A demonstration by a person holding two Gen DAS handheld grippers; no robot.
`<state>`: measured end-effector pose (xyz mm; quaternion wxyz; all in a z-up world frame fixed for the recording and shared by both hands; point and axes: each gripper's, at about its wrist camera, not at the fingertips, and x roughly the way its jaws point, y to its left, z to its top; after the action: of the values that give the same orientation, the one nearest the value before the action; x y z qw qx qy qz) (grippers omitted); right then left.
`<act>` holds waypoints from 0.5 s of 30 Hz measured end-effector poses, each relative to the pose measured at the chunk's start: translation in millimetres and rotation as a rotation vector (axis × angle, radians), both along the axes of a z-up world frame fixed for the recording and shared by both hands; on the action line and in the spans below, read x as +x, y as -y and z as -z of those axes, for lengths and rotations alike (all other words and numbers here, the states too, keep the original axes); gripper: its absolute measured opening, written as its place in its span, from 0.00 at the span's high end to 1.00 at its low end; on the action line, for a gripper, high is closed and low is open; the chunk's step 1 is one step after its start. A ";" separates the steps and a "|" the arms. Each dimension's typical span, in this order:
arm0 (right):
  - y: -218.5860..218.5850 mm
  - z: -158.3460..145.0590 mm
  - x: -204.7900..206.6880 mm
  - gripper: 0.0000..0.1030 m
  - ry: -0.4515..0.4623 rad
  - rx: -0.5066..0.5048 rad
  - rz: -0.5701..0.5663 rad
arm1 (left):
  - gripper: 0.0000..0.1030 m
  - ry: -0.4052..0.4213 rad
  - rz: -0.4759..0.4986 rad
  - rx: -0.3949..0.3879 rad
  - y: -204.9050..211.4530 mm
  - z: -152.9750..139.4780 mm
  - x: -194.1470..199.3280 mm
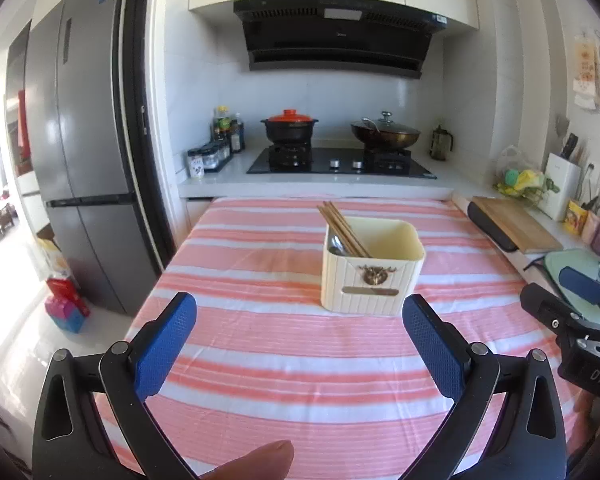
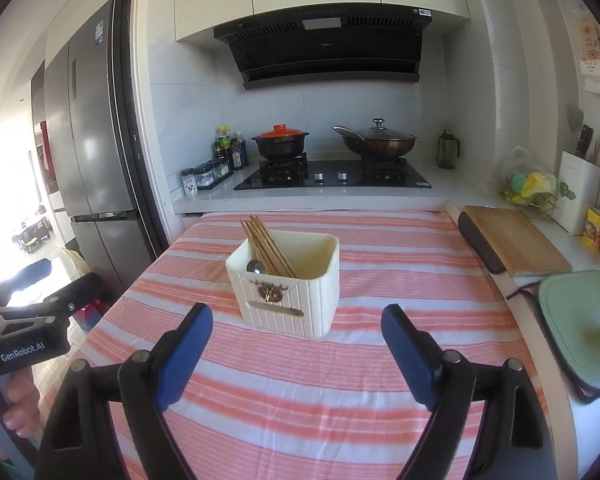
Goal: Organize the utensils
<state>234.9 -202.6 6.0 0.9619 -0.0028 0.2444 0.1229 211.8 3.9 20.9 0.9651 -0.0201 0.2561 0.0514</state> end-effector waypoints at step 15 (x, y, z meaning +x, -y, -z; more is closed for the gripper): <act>-23.7 -16.8 -97.3 0.12 0.046 -0.072 -0.034 | 0.00 0.003 -0.034 0.042 11.1 -13.2 -73.1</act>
<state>137.6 -178.9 22.8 0.9642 -0.0444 0.2265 0.1302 138.7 -7.2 34.1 0.9646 -0.0041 0.2533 0.0732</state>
